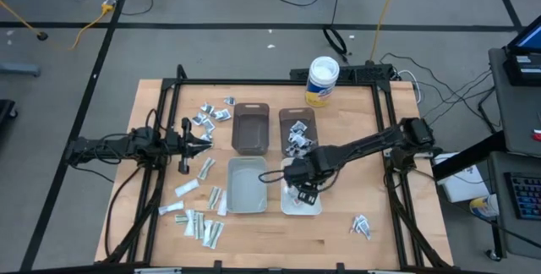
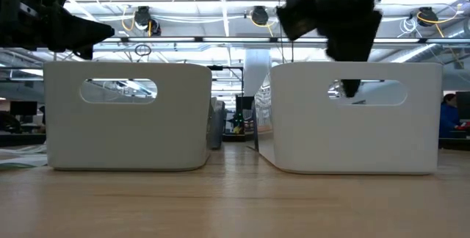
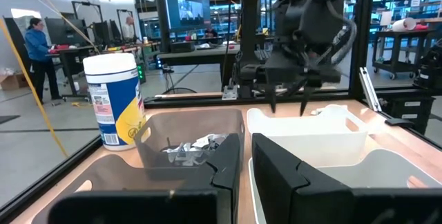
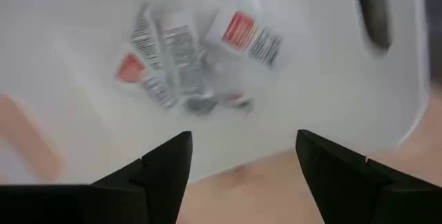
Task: Pick & Place First Aid Supplies
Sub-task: Put the orange pad into the white bin
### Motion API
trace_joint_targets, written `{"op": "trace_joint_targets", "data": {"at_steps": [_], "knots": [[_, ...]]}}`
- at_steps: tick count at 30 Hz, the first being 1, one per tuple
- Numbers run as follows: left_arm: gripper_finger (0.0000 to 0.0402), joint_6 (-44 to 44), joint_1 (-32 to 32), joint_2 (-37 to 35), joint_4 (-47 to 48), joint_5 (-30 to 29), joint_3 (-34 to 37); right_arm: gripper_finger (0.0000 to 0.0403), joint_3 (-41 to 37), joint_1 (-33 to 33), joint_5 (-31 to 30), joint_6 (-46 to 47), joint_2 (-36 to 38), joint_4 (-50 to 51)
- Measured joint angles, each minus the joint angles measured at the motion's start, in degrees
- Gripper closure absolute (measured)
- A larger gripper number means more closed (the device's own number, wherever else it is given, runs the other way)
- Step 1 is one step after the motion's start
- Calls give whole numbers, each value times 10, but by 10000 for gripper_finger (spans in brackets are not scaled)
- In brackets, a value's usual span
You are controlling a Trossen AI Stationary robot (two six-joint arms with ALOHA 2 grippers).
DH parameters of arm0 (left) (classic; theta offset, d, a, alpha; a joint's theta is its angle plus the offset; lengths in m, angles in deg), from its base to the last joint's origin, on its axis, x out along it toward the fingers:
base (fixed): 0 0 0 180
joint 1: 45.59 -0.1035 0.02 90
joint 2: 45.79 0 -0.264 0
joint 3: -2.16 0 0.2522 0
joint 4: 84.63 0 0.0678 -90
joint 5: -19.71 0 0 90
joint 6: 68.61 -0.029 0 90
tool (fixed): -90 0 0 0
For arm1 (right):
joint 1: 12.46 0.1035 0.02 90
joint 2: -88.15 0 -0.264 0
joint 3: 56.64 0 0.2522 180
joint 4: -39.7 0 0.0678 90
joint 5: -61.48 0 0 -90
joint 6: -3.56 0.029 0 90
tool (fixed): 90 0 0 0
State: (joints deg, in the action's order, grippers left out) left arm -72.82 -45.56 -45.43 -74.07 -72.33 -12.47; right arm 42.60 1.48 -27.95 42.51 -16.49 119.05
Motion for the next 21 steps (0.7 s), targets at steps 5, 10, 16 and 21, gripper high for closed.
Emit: {"op": "trace_joint_targets", "data": {"at_steps": [5, 10, 16, 21], "knots": [[355, 0, 0, 0, 0, 0, 0, 156, -53, 42, 12, 145, 54, 1], [355, 0, 0, 0, 0, 0, 0, 158, -108, 97, 28, 285, 102, 2], [355, 0, 0, 0, 0, 0, 0, 159, -150, 171, 28, 434, 135, 5], [355, 0, 0, 0, 0, 0, 0, 161, -173, 222, 28, 546, 151, 5]]}}
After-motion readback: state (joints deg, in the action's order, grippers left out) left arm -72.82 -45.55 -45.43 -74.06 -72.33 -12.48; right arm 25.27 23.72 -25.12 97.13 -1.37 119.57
